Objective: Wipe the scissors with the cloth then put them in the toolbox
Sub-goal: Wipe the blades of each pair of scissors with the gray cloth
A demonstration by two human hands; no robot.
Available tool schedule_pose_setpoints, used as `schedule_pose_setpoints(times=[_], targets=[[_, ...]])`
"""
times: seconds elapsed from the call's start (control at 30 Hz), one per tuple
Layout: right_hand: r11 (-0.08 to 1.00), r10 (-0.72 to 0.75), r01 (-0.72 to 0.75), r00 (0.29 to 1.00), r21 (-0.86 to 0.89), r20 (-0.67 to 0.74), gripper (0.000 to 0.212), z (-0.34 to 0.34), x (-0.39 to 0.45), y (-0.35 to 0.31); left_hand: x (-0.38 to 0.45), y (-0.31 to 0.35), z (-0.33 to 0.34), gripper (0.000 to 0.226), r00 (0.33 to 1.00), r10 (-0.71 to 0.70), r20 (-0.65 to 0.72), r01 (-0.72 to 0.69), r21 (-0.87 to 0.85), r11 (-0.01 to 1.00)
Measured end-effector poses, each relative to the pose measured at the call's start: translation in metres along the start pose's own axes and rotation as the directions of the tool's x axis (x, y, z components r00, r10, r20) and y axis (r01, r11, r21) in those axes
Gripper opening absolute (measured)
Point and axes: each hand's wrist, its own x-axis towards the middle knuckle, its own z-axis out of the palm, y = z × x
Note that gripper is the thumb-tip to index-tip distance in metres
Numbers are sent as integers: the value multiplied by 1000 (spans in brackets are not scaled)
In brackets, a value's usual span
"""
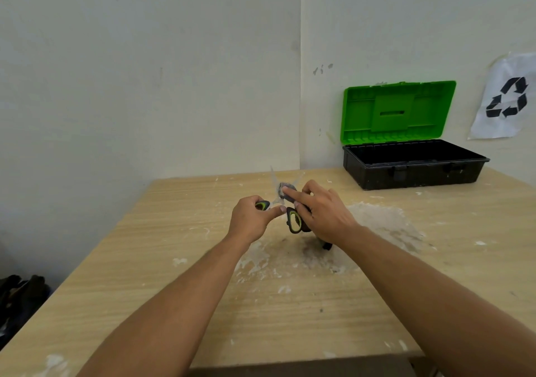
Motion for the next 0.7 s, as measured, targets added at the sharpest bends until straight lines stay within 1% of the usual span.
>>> schedule_pose_setpoints(times=[0.1, 0.27, 0.43, 0.5, 0.57, 0.63, 0.7], targets=[[999, 38, -38, 999, -7, -12, 41, -4, 3, 6, -1, -1, -2, 50, 1000, 25, -1, -25, 30, 999], [996, 85, -85, 996, -8, -11, 41, -8, 4, 17, -4, -7, -4, 49, 1000, 23, -5, -23, 54, 998], [993, 118, -118, 993, 12, -19, 42, -5, 2, 31, -7, -11, -5, 55, 999, -10, 45, 6, 97, 995], [988, 147, -145, 989, 60, -31, 39, -2, 2, 38, -8, -11, -6, 57, 996, -37, 77, 29, 107, 994], [965, 225, -213, 972, 153, -64, 36, -1, 0, 44, -8, -11, -8, 61, 992, -65, 110, 53, 103, 993], [918, 340, -302, 932, 256, -121, 34, -1, -2, 48, -8, -11, -11, 64, 984, -92, 152, 73, 123, 990], [885, 402, -328, 896, 330, -189, 31, -2, -4, 48, -8, -11, -12, 65, 980, -95, 177, 70, 144, 987]])
